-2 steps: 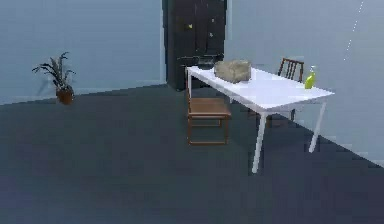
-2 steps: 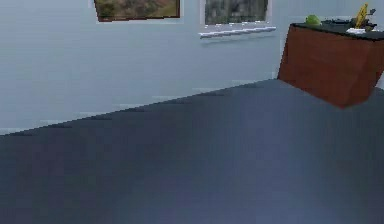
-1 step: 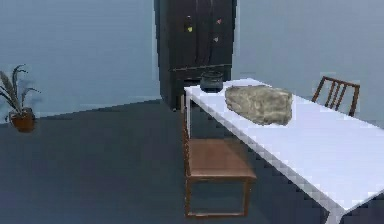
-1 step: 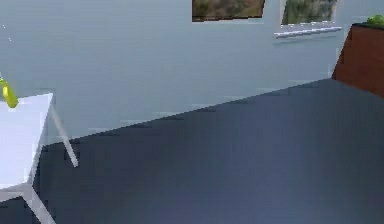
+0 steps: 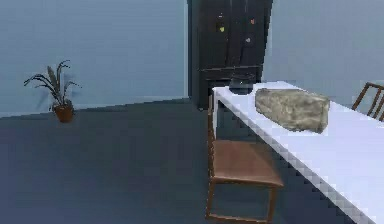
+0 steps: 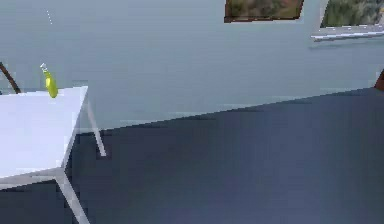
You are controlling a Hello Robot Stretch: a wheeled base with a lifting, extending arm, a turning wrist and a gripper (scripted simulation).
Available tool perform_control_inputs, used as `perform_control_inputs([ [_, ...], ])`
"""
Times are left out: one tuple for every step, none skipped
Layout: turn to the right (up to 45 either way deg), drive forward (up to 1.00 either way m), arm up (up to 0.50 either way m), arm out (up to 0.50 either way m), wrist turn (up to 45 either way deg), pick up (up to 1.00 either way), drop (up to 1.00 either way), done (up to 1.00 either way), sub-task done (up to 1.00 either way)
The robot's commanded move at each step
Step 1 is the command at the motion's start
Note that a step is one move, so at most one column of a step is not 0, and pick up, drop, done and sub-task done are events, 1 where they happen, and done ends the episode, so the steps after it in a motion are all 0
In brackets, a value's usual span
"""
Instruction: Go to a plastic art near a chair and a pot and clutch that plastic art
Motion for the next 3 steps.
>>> perform_control_inputs([
  [0.0, 0.25, 0.0, 0.0, 0.0, 0.0, 0.0, 0.0, 0.0],
  [-39.0, 0.0, 0.0, 0.0, 0.0, 0.0, 0.0, 0.0, 0.0],
  [0.0, 0.65, 0.0, 0.0, 0.0, 0.0, 0.0, 0.0, 0.0],
])
